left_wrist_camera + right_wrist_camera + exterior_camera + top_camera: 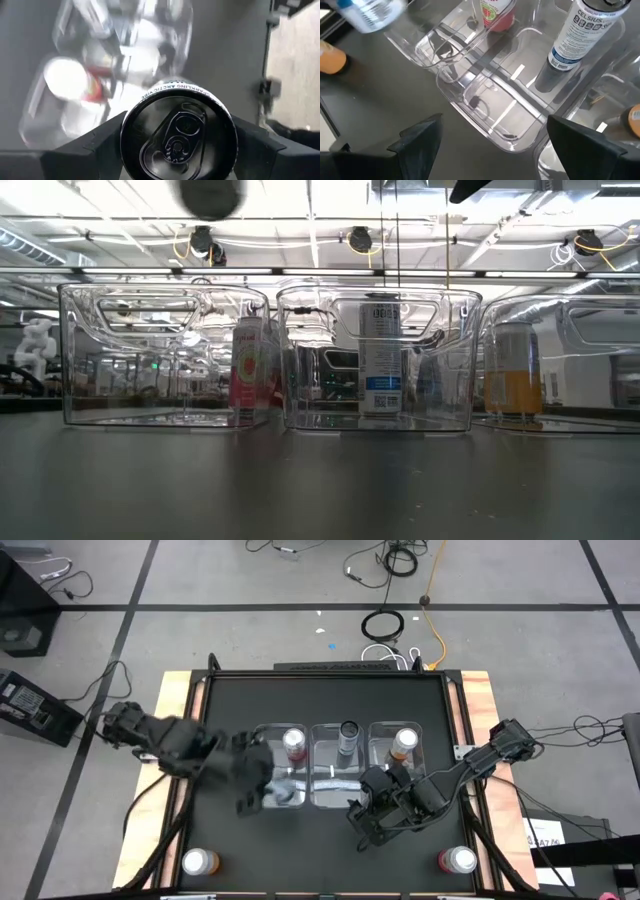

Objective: Sort soda cans
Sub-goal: Put the white-blue soda can into the center transparent bin, then put the yellow-white soda can into the right transparent bin

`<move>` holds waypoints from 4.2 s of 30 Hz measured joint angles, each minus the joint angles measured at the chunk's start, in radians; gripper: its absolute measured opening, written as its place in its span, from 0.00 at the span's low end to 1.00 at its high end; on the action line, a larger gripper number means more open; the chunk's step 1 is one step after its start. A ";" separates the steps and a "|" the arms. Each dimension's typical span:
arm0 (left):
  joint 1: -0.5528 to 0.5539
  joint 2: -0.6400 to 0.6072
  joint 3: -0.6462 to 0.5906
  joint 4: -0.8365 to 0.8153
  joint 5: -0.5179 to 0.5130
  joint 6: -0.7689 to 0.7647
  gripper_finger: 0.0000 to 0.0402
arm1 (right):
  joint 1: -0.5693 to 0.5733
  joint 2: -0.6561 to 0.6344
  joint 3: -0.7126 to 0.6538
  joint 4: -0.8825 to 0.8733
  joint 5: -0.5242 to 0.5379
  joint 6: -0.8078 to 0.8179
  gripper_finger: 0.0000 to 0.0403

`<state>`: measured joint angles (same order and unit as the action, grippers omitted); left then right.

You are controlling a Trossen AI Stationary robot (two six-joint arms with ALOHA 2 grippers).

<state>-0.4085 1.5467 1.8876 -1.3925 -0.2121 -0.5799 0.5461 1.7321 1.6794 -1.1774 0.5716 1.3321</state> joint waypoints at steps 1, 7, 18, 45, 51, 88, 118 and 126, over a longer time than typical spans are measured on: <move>0.033 0.000 0.005 0.026 0.010 0.046 0.72 | 0.000 0.000 0.000 0.000 0.000 0.014 0.86; 0.213 0.018 0.012 0.152 0.126 0.245 0.72 | 0.000 0.000 0.000 0.000 0.005 0.072 0.86; 0.396 0.188 0.012 0.228 0.240 0.427 0.72 | 0.000 0.000 0.000 0.026 0.008 0.097 0.86; 0.564 0.497 0.011 0.302 0.191 0.485 0.72 | 0.033 0.000 0.000 0.030 0.004 0.145 0.86; 0.571 0.501 0.011 0.314 0.147 0.483 0.72 | 0.039 0.000 0.000 0.029 0.004 0.145 0.86; 0.571 0.451 0.011 0.220 0.183 0.429 0.86 | 0.066 0.000 0.000 0.029 0.004 0.123 0.86; 0.149 -0.092 0.007 0.012 0.003 -0.022 0.86 | 0.080 0.098 -0.001 0.116 0.054 0.068 0.86; -0.137 -0.090 -0.123 0.082 -0.161 -0.169 0.86 | 0.085 0.098 0.000 0.190 0.046 -0.022 0.86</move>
<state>-0.5451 1.4570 1.7650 -1.3107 -0.3727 -0.7492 0.6312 1.8297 1.6791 -0.9871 0.6176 1.3101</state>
